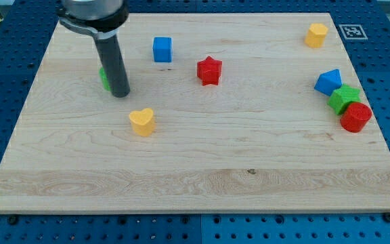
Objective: Slightly touch the green circle
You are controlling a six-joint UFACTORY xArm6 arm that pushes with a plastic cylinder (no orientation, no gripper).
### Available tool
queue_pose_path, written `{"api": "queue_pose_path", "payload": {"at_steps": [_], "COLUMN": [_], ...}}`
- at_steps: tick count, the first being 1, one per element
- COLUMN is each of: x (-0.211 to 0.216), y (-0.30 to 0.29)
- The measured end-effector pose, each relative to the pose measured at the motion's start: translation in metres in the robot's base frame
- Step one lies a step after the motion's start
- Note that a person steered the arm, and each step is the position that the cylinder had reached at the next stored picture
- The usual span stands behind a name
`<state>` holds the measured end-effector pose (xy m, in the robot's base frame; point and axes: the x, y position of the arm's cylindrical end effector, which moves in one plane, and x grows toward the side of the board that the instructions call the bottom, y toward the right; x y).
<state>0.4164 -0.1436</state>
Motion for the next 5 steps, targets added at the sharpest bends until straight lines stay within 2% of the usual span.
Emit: {"api": "queue_pose_path", "payload": {"at_steps": [4,5], "x": [-0.006,-0.006], "y": [-0.016,-0.035]}}
